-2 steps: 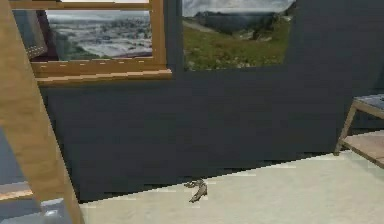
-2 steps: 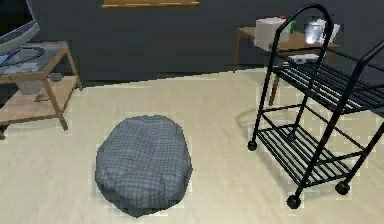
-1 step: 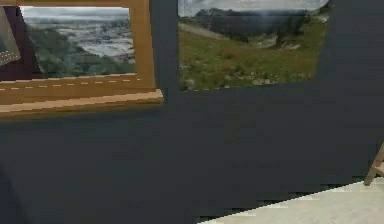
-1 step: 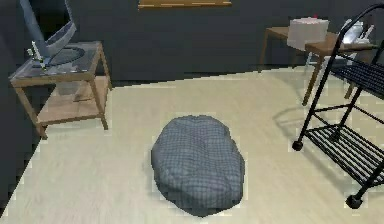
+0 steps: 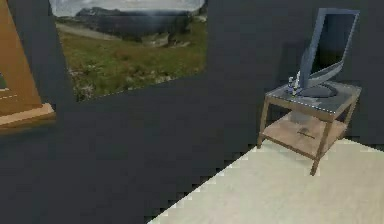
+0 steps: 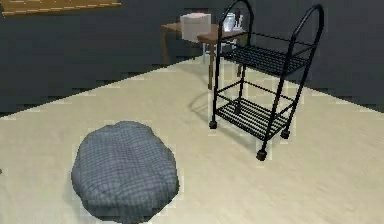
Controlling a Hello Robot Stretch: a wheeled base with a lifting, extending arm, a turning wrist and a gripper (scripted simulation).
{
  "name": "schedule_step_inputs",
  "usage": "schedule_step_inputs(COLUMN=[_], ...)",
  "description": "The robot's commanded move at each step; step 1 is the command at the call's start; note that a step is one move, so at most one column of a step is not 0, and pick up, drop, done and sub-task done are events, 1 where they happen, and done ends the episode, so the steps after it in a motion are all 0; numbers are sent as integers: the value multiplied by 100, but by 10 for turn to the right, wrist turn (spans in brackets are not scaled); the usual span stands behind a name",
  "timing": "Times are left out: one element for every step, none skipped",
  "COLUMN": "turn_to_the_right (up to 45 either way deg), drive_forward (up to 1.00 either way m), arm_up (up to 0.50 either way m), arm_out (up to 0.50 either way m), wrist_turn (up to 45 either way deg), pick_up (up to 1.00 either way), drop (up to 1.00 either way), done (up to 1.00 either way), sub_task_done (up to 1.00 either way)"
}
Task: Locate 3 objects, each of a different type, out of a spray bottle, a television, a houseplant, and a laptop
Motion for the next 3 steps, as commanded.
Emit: schedule_step_inputs(turn_to_the_right=[0,450,270], drive_forward=[85,0,0], arm_up=[0,0,0], arm_out=[0,0,0], wrist_turn=[0,0,0], pick_up=[0,0,0], drop=[0,0,0], done=[0,0,0], sub_task_done=[0,0,0])
